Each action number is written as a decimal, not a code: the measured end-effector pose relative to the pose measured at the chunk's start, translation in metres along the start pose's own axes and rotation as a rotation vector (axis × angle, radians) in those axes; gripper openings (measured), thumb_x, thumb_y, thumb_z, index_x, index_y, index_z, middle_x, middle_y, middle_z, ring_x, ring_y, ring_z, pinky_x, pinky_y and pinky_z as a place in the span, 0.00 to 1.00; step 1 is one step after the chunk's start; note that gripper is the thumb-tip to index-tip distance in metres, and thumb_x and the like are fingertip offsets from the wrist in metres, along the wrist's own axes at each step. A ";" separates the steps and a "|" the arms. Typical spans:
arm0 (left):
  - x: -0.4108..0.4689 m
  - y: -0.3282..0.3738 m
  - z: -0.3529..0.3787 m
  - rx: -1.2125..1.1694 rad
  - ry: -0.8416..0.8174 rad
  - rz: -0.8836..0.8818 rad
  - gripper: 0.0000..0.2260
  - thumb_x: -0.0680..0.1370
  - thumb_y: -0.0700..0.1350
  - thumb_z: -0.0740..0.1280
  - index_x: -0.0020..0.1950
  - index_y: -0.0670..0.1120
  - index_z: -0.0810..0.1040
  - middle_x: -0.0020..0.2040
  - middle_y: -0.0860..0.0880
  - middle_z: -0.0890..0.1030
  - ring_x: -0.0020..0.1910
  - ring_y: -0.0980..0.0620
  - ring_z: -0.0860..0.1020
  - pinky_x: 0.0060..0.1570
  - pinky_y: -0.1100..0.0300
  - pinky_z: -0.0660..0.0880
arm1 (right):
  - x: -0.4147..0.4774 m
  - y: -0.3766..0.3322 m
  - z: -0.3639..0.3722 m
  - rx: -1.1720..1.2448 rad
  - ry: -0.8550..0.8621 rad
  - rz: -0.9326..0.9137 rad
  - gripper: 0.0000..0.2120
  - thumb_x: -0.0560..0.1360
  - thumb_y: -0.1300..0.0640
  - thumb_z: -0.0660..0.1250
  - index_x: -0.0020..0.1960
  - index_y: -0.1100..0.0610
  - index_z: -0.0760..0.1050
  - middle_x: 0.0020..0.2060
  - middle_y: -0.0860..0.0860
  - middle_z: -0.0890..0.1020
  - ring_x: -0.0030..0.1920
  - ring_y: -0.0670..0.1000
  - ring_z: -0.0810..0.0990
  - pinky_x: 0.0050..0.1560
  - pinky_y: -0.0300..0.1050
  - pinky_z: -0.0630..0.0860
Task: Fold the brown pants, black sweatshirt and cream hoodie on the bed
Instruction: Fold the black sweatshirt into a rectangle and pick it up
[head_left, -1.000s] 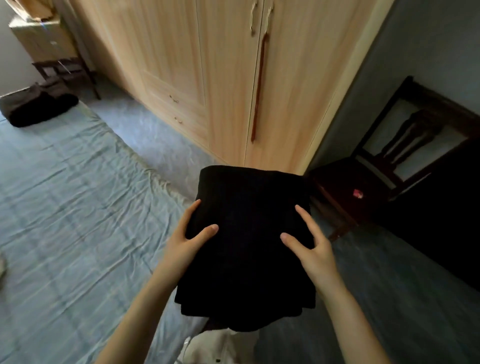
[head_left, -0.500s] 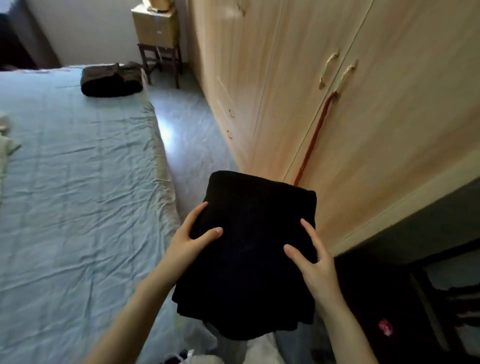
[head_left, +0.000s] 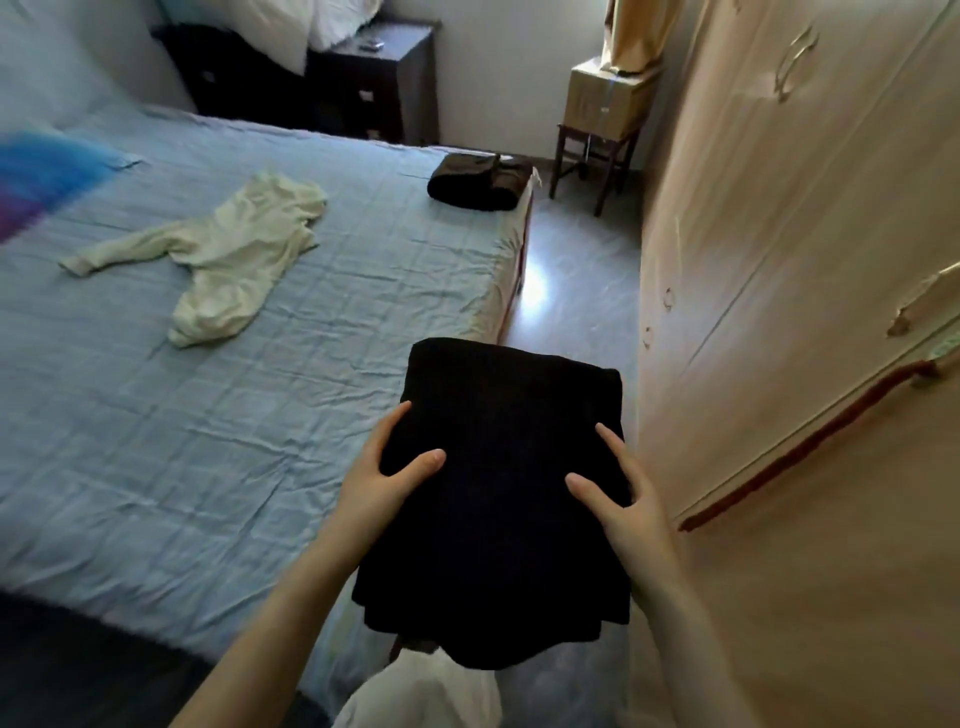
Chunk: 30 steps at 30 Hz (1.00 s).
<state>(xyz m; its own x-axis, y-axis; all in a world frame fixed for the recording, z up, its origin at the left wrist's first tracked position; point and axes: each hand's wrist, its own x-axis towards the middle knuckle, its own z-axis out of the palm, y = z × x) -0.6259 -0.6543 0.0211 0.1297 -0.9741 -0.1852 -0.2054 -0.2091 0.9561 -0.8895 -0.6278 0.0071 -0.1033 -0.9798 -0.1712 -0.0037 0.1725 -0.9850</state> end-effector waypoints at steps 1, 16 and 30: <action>0.008 0.001 0.003 -0.004 0.023 -0.005 0.29 0.73 0.47 0.74 0.71 0.59 0.70 0.63 0.57 0.77 0.62 0.59 0.76 0.62 0.60 0.72 | 0.015 -0.003 -0.002 0.002 -0.023 0.007 0.28 0.74 0.53 0.75 0.67 0.32 0.72 0.64 0.37 0.77 0.59 0.39 0.80 0.53 0.40 0.81; 0.349 0.070 0.105 -0.048 -0.017 0.019 0.28 0.72 0.52 0.74 0.70 0.63 0.69 0.60 0.64 0.76 0.57 0.67 0.76 0.50 0.72 0.70 | 0.365 -0.063 -0.036 -0.086 0.030 -0.008 0.28 0.74 0.53 0.75 0.69 0.34 0.71 0.65 0.36 0.76 0.58 0.34 0.78 0.50 0.33 0.79; 0.651 0.134 0.248 -0.087 0.077 -0.087 0.28 0.73 0.52 0.74 0.71 0.64 0.68 0.61 0.65 0.74 0.58 0.68 0.74 0.51 0.73 0.69 | 0.733 -0.095 -0.111 -0.182 -0.079 0.030 0.28 0.74 0.52 0.74 0.69 0.32 0.70 0.62 0.33 0.75 0.60 0.37 0.76 0.53 0.35 0.77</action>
<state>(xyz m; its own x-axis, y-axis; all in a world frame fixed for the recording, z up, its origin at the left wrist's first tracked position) -0.8096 -1.3381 -0.0278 0.2184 -0.9424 -0.2534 -0.1058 -0.2810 0.9539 -1.0752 -1.3508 -0.0228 -0.0271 -0.9777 -0.2083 -0.1818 0.2097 -0.9607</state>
